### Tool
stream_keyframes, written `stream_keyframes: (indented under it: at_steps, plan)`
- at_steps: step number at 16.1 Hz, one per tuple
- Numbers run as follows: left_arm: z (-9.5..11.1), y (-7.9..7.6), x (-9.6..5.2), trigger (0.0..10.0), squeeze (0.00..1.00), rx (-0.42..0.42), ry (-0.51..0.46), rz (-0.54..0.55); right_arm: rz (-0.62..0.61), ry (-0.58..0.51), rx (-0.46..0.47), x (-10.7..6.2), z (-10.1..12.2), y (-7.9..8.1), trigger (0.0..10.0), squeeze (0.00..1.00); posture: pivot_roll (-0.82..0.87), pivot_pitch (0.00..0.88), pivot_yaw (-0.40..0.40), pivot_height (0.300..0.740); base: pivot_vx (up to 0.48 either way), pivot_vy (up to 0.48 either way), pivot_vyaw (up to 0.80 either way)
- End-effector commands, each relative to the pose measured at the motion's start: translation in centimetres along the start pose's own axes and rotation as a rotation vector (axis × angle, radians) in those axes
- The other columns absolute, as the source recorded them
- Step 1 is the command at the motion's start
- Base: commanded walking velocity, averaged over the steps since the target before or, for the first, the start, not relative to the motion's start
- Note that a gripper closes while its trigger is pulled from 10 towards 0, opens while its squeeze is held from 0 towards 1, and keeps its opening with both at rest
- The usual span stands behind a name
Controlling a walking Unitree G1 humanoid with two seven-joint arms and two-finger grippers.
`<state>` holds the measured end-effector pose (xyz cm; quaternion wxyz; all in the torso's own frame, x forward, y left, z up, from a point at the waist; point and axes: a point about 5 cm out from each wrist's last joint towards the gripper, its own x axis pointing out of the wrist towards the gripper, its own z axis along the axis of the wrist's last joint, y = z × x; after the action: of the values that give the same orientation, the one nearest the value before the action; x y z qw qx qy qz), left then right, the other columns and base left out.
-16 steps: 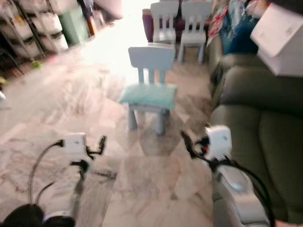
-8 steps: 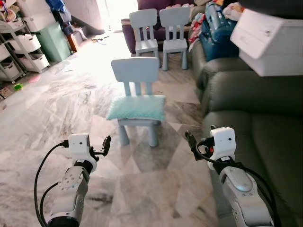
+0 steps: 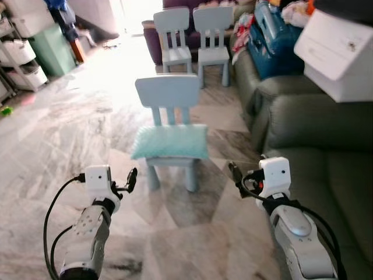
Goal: Move the pillow to the sofa
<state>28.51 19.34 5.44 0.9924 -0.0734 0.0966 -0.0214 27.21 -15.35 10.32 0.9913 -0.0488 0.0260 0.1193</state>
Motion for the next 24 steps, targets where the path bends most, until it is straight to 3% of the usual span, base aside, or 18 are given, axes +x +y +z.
stream_keyframes:
  at_steps: [1,24]
  plan:
    - [0.28,1.1,-0.28,10.0,0.0,0.016,-0.005,0.024,0.025,-0.023,0.009,0.25,0.52,0.87,10.0,0.0,-0.24,0.056,0.084,0.74,0.39,0.281,0.0]
    - [0.12,1.06,-0.35,10.0,0.0,0.03,-0.003,0.009,0.009,-0.048,0.013,0.42,0.89,0.78,10.0,0.0,-0.23,0.056,0.085,0.74,0.46,0.0,0.0]
